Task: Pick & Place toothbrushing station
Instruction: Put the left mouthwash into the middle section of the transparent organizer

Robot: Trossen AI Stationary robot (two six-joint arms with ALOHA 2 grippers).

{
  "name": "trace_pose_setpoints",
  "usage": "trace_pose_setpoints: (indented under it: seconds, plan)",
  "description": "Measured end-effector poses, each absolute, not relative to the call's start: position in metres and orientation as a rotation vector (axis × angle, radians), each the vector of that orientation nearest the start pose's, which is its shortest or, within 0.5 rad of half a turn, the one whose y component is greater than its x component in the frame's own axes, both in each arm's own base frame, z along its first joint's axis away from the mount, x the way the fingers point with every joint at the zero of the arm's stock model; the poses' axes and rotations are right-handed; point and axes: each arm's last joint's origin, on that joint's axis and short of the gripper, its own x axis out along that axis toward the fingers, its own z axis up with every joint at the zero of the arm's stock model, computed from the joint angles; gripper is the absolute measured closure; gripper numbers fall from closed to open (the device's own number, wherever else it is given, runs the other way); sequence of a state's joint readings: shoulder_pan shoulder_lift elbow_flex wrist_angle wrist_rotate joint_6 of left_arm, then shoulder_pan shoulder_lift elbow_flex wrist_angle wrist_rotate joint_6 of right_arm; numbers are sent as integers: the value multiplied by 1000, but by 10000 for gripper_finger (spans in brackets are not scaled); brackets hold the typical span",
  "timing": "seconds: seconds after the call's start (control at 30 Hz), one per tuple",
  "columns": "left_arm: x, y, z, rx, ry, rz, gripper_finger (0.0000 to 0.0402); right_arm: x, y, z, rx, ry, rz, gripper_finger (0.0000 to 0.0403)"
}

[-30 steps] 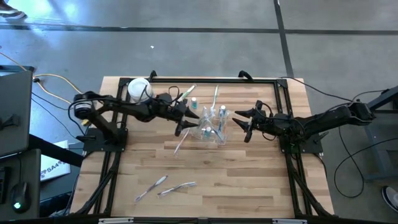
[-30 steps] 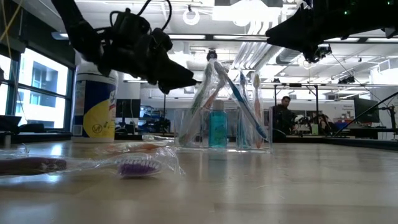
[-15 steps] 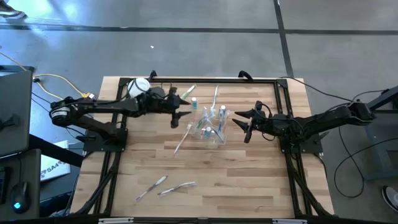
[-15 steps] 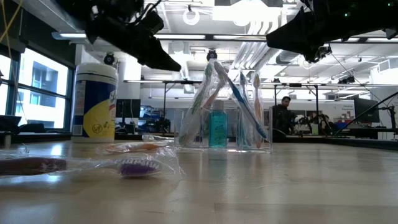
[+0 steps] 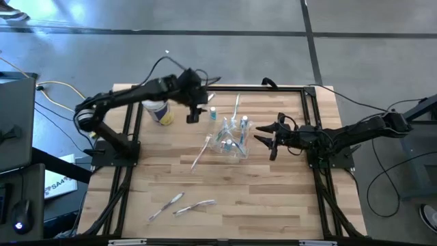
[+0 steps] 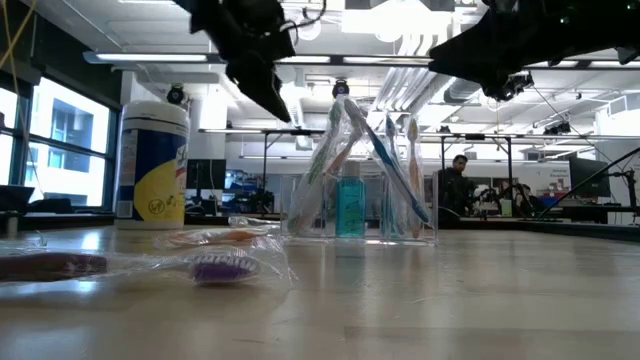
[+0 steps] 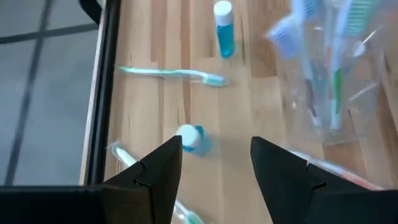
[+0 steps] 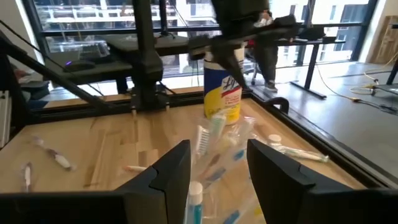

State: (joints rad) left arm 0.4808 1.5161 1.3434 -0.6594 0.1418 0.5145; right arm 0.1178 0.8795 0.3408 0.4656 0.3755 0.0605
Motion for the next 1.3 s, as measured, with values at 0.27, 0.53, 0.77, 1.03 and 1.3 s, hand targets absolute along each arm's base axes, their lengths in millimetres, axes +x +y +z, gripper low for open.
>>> trace_pose_setpoints:
  seconds: [0.27, 0.53, 0.77, 1.03, 1.3]
  plan:
    - [291, 192, 291, 243, 902, 21, 213, 187, 12, 226, 43, 64, -250, 252]
    - [301, 202, 268, 224, 914, -54, 213, 187, 12, 224, 37, 86, -240, 252]
    - [313, 209, 252, 231, 892, -74, 213, 187, 12, 222, 34, 99, -241, 252]
    - [315, 210, 252, 234, 872, -79, 213, 187, 12, 222, 33, 104, -241, 252]
    - [314, 209, 239, 240, 859, -71, 213, 187, 12, 221, 32, 110, -241, 252]
